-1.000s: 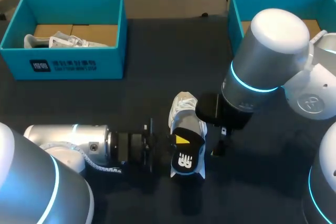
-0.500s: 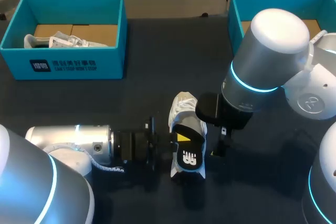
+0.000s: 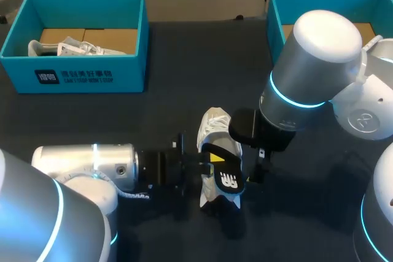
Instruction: Take the shoe out of the shoebox, open the shoe tongue, remove and reinsert the insole, then place the shoe into the shoebox
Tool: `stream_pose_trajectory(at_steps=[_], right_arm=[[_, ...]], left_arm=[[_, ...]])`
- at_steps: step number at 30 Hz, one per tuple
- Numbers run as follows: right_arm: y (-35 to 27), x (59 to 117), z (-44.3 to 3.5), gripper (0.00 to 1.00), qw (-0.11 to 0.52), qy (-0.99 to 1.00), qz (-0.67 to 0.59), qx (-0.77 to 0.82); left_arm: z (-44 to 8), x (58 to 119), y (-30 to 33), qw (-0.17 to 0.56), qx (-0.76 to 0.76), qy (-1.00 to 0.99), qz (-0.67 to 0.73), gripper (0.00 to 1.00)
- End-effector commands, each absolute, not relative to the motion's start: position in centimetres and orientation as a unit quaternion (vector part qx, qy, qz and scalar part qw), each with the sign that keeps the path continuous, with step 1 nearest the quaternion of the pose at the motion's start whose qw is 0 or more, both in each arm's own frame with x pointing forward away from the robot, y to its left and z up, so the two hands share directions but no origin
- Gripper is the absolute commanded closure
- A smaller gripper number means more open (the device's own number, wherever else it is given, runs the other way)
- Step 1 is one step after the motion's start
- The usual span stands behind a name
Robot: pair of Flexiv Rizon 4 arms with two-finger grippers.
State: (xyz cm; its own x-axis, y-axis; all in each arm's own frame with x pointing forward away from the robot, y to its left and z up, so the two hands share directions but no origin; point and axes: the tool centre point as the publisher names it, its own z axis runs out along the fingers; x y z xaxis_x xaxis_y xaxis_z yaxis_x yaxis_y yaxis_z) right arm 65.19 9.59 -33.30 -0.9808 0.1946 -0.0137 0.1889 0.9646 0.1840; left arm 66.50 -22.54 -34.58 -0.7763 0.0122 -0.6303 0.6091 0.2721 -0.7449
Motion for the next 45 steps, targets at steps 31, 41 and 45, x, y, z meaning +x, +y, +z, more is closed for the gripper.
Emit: stream_pose_trajectory(at_steps=[31, 41, 45], right_arm=[[9.6, 65.1, -33.4, 0.0, 0.017, 0.991, 0.091, 0.097], [9.6, 65.1, -33.4, 0.0, 0.017, 0.991, 0.091, 0.097], [9.6, 65.1, -33.4, 0.0, 0.017, 0.991, 0.091, 0.097]], left_arm=[[-34.8, 66.3, -22.2, 0.236, 0.22, 0.775, -0.543, 0.69], [-33.9, 65.1, -22.1, 0.239, 0.233, 0.759, -0.56, 0.64], [-33.5, 64.6, -22.1, 0.242, 0.239, 0.753, -0.563, 0.65]])
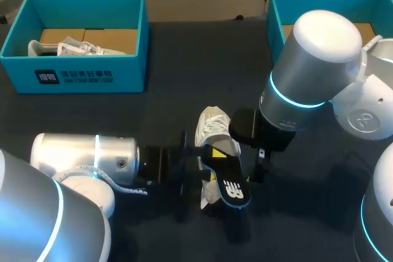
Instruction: Take the shoe out of the shoebox, open the shoe tongue, remove and reinsert the insole, then place the shoe into the shoebox
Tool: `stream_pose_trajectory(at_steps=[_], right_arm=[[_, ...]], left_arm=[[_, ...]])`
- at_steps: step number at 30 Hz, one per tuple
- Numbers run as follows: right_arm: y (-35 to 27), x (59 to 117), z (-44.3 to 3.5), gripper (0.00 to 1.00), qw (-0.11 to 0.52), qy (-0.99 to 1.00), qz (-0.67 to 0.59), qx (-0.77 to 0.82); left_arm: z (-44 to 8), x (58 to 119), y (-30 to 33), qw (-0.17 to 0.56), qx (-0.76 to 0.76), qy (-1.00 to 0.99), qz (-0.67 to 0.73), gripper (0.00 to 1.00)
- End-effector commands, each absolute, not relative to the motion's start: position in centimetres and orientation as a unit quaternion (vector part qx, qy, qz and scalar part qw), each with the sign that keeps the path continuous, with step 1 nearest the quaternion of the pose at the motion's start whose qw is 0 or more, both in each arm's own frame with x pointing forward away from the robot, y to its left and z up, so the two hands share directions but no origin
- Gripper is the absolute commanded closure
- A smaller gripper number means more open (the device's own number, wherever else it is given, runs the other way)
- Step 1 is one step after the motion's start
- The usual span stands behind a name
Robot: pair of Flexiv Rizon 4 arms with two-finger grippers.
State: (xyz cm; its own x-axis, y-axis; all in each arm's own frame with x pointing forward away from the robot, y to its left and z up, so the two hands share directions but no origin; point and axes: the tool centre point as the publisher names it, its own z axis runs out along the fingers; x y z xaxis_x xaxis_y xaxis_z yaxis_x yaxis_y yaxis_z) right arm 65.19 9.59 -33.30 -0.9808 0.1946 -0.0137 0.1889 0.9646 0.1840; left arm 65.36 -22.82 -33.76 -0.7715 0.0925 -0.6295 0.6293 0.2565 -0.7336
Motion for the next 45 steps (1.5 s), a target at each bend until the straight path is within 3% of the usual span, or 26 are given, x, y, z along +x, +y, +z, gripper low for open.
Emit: stream_pose_trajectory(at_steps=[1, 29, 36, 37, 38, 45], right_arm=[[9.6, 65.1, -33.4, 0.0, 0.017, 0.991, 0.091, 0.097], [9.6, 65.1, -33.4, 0.0, 0.017, 0.991, 0.091, 0.097], [9.6, 65.1, -33.4, 0.0, 0.017, 0.991, 0.091, 0.097], [9.6, 65.1, -33.4, 0.0, 0.017, 0.991, 0.091, 0.097], [9.6, 65.1, -33.4, 0.0, 0.017, 0.991, 0.091, 0.097], [9.6, 65.1, -33.4, 0.0, 0.017, 0.991, 0.091, 0.097]], left_arm=[[-33.4, 64.5, -22.1, 0.242, 0.24, 0.752, -0.564, 0.65], [-31.8, 63.5, -22.2, 0.274, 0.231, 0.727, -0.586, 0.69], [-31.4, 63.0, -22.4, 0.277, 0.239, 0.724, -0.585, 0.78], [-31.4, 63.0, -22.5, 0.278, 0.242, 0.724, -0.583, 0.85], [-31.5, 63.0, -22.6, 0.277, 0.243, 0.725, -0.581, 1.0], [-32.7, 63.6, -22.6, 0.285, 0.252, 0.729, -0.569, 1.0]])
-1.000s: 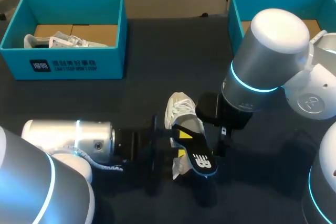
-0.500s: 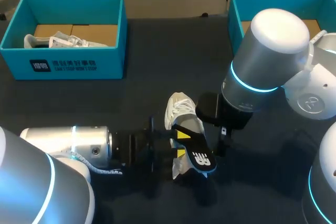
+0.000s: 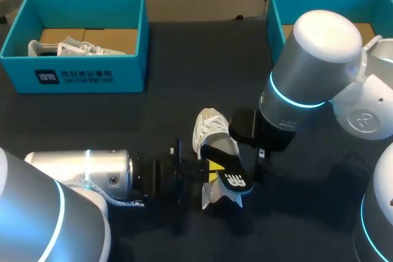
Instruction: Take the shoe out of the shoebox, open the shoe tongue, remove and reinsert the insole, then place the shoe into the shoebox
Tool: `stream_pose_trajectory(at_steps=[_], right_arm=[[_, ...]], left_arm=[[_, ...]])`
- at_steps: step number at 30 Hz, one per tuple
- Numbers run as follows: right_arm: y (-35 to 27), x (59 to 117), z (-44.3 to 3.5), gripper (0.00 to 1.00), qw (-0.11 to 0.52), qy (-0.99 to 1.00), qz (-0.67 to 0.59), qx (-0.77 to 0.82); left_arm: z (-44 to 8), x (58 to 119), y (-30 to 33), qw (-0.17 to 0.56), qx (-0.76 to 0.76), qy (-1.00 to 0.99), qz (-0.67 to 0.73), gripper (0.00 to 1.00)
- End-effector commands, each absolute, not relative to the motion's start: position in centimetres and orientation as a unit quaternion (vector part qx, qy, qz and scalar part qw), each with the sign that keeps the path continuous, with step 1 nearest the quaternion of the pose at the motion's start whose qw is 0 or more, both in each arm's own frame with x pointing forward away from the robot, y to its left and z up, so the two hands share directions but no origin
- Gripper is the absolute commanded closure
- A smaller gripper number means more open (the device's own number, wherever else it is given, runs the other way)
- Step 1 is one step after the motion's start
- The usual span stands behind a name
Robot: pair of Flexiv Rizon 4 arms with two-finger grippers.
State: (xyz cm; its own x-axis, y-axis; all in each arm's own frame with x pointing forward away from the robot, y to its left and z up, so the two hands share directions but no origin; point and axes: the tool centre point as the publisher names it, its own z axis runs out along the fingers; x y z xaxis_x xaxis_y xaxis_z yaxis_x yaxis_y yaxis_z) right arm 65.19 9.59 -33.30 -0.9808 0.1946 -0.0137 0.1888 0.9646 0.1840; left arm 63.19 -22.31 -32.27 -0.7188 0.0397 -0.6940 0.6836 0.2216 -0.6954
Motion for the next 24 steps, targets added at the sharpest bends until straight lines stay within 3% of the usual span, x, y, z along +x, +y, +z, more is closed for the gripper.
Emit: stream_pose_trajectory(at_steps=[1, 24], right_arm=[[9.6, 65.1, -33.4, 0.0, 0.017, 0.991, 0.091, 0.097], [9.6, 65.1, -33.4, 0.0, 0.017, 0.991, 0.091, 0.097]], left_arm=[[-32.9, 63.8, -22.5, 0.286, 0.253, 0.729, -0.569, 1.0], [-34.6, 67.7, -22.7, 0.28, 0.252, 0.757, -0.534, 1.0]])
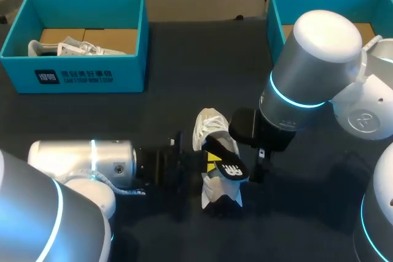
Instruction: Take the shoe out of the shoebox, open the shoe tongue, remove and reinsert the insole, then place the shoe into the shoebox
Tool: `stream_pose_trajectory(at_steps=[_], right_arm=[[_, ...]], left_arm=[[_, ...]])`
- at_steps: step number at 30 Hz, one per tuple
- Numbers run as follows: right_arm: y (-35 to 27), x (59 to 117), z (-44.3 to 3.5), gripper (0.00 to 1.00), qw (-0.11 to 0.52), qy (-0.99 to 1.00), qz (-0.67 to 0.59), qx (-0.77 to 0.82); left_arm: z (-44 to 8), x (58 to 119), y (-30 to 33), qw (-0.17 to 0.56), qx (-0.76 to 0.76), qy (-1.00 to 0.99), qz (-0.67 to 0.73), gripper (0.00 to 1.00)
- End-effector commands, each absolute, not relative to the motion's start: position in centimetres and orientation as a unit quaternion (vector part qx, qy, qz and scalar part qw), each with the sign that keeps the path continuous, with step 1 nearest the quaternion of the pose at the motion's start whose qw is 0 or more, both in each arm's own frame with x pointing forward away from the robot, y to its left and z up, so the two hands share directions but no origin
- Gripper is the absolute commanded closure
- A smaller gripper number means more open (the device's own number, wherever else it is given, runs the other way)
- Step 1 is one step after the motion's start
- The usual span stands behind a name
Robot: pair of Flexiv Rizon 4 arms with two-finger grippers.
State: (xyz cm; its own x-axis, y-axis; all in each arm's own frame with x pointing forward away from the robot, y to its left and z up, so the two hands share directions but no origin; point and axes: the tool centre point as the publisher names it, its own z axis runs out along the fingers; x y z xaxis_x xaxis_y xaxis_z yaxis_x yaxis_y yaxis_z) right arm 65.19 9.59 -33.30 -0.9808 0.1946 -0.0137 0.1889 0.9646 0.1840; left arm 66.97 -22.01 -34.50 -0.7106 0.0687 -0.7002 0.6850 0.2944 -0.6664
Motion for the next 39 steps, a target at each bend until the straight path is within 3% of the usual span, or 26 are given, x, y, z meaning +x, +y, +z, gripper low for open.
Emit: stream_pose_trajectory(at_steps=[1, 4, 5, 6, 7, 10, 32, 34, 36, 39], right_arm=[[9.6, 65.1, -33.4, 0.0, 0.017, 0.991, 0.091, 0.097], [9.6, 65.1, -33.4, 0.0, 0.017, 0.991, 0.091, 0.097], [9.6, 65.1, -33.4, 0.0, 0.017, 0.991, 0.091, 0.097], [9.6, 65.1, -33.4, 0.0, 0.017, 0.991, 0.091, 0.097], [9.6, 65.1, -33.4, 0.0, 0.017, 0.991, 0.091, 0.097], [9.6, 65.1, -33.4, 0.0, 0.017, 0.991, 0.091, 0.097], [9.6, 65.1, -33.4, 0.0, 0.017, 0.991, 0.091, 0.097], [9.6, 65.1, -33.4, 0.0, 0.017, 0.991, 0.091, 0.097], [9.6, 65.1, -33.4, 0.0, 0.017, 0.991, 0.091, 0.097], [9.6, 65.1, -33.4, 0.0, 0.017, 0.991, 0.091, 0.097]], left_arm=[[-34.6, 67.7, -22.6, 0.279, 0.251, 0.757, -0.535, 1.0], [-34.5, 67.3, -22.4, 0.269, 0.25, 0.757, -0.54, 1.0], [-34.5, 67.1, -22.4, 0.268, 0.251, 0.758, -0.54, 0.96], [-34.4, 67.0, -22.3, 0.268, 0.25, 0.759, -0.538, 0.81], [-34.4, 66.9, -22.3, 0.269, 0.25, 0.76, -0.536, 0.76], [-34.1, 66.5, -22.2, 0.269, 0.248, 0.761, -0.536, 0.73], [-31.9, 63.5, -22.8, 0.268, 0.246, 0.756, -0.544, 0.76], [-31.9, 63.5, -22.9, 0.268, 0.246, 0.755, -0.545, 0.81], [-32.0, 63.5, -23.1, 0.27, 0.248, 0.755, -0.544, 1.0], [-32.2, 63.6, -23.1, 0.272, 0.251, 0.754, -0.543, 1.0]])
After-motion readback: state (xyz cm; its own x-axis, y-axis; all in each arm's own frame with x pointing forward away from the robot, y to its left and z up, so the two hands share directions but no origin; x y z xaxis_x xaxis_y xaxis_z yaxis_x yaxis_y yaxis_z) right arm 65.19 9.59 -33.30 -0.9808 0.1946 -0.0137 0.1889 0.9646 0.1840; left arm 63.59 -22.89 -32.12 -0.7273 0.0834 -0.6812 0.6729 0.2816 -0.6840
